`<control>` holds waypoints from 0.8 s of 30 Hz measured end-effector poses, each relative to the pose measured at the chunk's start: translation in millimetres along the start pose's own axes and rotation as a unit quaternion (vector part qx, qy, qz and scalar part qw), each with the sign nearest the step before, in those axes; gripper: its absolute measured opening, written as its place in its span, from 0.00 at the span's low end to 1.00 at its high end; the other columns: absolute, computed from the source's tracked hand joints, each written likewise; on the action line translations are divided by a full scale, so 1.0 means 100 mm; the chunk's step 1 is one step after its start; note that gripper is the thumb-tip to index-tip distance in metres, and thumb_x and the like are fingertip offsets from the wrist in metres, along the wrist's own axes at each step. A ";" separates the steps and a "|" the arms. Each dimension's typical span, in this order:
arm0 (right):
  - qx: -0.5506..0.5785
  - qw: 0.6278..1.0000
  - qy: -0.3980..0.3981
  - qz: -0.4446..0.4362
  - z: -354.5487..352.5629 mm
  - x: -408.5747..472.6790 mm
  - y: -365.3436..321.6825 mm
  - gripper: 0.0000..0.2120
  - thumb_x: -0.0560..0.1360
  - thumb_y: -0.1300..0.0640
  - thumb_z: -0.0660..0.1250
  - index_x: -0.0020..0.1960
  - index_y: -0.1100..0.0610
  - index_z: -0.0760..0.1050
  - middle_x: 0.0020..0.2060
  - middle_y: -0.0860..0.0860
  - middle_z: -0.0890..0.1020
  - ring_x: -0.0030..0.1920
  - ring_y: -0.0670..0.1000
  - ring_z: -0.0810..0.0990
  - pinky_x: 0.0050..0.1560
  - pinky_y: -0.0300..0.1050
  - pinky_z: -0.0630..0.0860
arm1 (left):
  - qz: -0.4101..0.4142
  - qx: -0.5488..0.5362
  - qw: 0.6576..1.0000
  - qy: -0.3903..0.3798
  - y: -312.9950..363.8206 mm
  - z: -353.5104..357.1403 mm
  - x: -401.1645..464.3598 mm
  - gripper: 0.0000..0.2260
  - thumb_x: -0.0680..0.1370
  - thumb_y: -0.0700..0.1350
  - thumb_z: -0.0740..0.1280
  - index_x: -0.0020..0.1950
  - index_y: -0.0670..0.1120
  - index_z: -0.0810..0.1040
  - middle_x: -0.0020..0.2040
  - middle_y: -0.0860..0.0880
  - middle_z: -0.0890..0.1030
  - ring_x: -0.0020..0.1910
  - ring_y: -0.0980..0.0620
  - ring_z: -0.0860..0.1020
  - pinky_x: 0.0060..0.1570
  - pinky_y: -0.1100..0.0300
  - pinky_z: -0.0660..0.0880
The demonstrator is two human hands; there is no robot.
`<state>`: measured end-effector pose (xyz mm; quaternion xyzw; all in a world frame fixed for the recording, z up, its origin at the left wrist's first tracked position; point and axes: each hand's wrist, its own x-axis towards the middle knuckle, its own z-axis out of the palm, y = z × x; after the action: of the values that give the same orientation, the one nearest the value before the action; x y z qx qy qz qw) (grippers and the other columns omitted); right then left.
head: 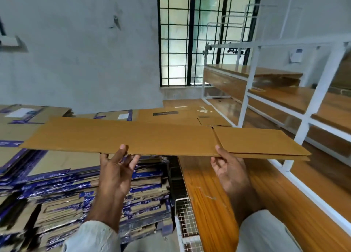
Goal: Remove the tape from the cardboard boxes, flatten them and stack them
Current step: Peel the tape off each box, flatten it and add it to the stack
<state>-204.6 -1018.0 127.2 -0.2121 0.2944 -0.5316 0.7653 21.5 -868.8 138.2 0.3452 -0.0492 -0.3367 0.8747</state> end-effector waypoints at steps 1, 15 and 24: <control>0.006 1.000 -0.011 -0.004 0.08 0.02 0.01 0.21 0.70 0.68 0.75 0.60 0.57 0.75 0.57 0.60 0.85 0.58 0.58 0.83 0.47 0.48 0.77 | -0.002 -0.003 1.000 -0.003 0.05 0.01 0.06 0.41 0.80 0.32 0.66 0.84 0.55 0.46 0.63 0.41 0.75 0.58 0.46 0.79 0.59 0.43 0.77; 0.027 0.998 -0.047 -0.020 0.93 1.59 0.38 0.21 0.74 0.68 0.72 0.65 0.57 0.74 0.57 0.56 0.83 0.55 0.55 0.83 0.35 0.42 0.80 | -0.007 -0.040 0.998 -0.039 0.15 0.27 1.80 0.39 0.80 0.31 0.66 0.83 0.55 0.51 0.61 0.43 0.77 0.62 0.43 0.79 0.53 0.45 0.81; 0.008 0.999 -0.043 -0.003 1.63 4.20 0.42 0.22 0.74 0.68 0.72 0.65 0.57 0.71 0.52 0.55 0.83 0.49 0.53 0.83 0.33 0.41 0.78 | -0.023 -0.024 0.999 -0.030 -0.44 1.07 4.12 0.28 0.80 0.31 0.66 0.75 0.50 0.61 0.56 0.44 0.78 0.49 0.48 0.80 0.47 0.47 0.83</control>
<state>44.1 -1395.5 125.9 -0.2297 0.2569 -0.5261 0.7775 279.7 -1210.1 131.5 0.3153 -0.0594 -0.3675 0.8729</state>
